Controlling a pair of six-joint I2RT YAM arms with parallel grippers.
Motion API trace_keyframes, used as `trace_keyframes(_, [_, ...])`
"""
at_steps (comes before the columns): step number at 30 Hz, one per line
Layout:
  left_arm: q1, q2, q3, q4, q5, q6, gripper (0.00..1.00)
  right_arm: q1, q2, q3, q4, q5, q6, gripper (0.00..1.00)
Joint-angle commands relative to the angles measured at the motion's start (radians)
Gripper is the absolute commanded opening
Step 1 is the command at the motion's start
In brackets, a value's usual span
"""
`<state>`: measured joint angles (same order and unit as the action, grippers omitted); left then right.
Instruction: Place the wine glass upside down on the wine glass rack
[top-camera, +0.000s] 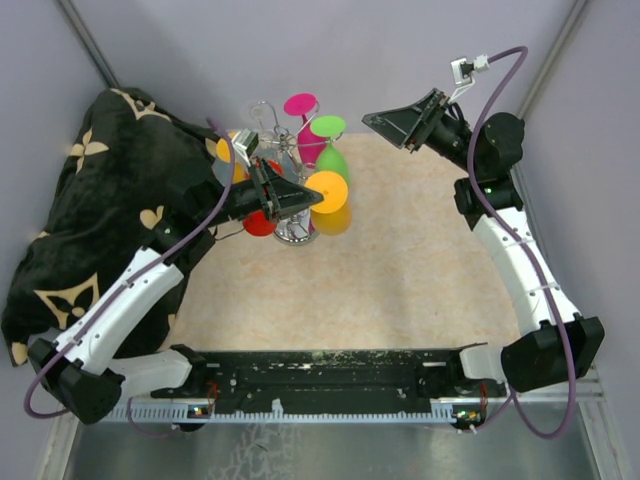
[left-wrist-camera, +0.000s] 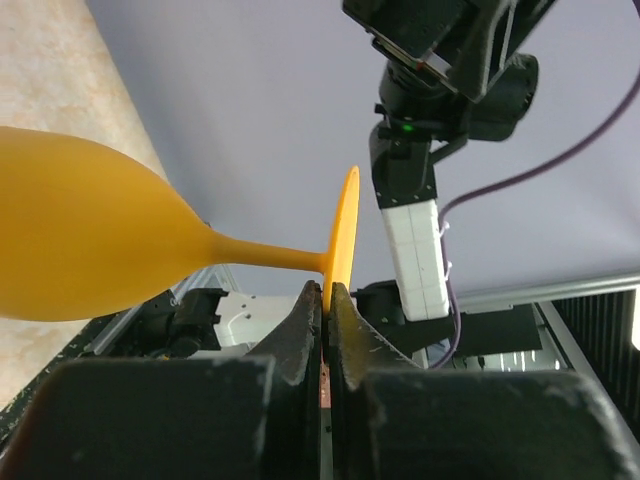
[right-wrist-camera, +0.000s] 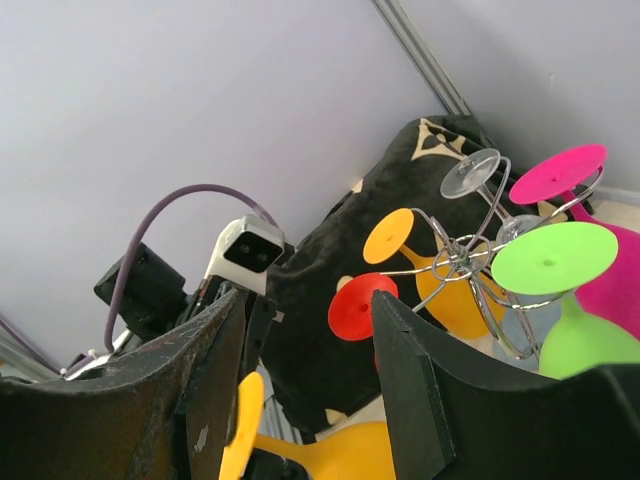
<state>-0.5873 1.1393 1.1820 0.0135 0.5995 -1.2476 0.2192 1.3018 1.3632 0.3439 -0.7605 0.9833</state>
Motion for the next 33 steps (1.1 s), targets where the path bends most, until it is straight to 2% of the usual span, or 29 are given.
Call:
trace_keyframes(1, [-0.005,0.037,0.063,-0.036,-0.07,0.058,0.0,-0.01,-0.04,0.056,0.014,0.009,-0.03,0.54])
trace_keyframes(12, [-0.003,0.085,0.112,-0.107,-0.248,0.109,0.0,-0.016,-0.059,0.043,0.003,0.004,-0.034,0.54])
trace_keyframes(33, [-0.005,0.151,0.11,-0.043,-0.357,0.085,0.0,-0.017,-0.065,0.04,0.003,-0.005,-0.028,0.54])
